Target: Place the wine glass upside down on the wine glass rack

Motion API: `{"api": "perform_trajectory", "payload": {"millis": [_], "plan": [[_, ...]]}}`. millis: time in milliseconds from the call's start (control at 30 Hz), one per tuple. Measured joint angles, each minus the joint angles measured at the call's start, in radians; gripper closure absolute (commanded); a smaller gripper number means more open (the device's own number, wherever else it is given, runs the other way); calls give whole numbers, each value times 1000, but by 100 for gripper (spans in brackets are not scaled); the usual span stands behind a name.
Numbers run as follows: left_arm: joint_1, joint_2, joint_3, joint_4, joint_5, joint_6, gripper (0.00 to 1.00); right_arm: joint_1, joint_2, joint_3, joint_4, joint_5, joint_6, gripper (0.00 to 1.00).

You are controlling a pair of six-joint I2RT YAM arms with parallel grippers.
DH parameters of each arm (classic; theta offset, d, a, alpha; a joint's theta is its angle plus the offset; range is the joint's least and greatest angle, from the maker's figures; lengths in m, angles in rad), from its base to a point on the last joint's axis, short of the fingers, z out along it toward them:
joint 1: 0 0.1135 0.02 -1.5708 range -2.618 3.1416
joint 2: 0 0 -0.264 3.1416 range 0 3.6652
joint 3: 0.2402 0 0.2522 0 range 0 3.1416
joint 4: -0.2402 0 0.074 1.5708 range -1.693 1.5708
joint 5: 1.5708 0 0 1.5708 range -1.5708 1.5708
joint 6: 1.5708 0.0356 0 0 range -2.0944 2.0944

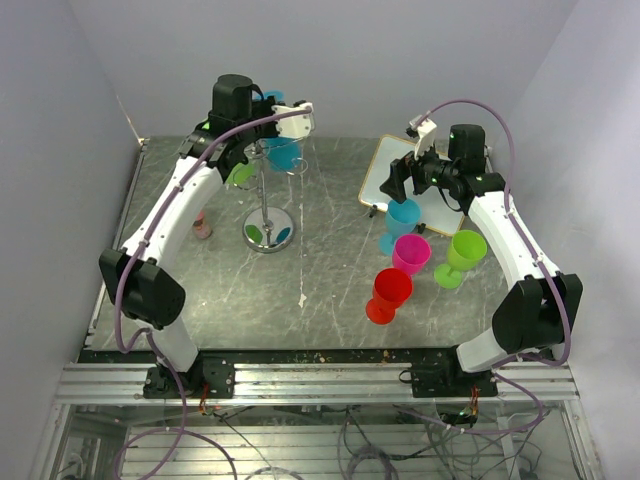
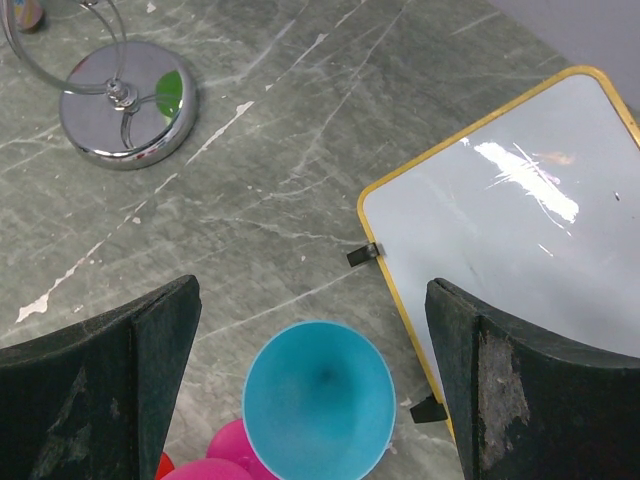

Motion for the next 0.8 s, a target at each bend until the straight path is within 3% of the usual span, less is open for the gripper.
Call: {"api": "perform_trajectory", "payload": {"millis": [800], "plan": [[3, 18, 33, 3, -74, -107, 93, 0, -2, -19, 8, 4, 0, 5]]}}
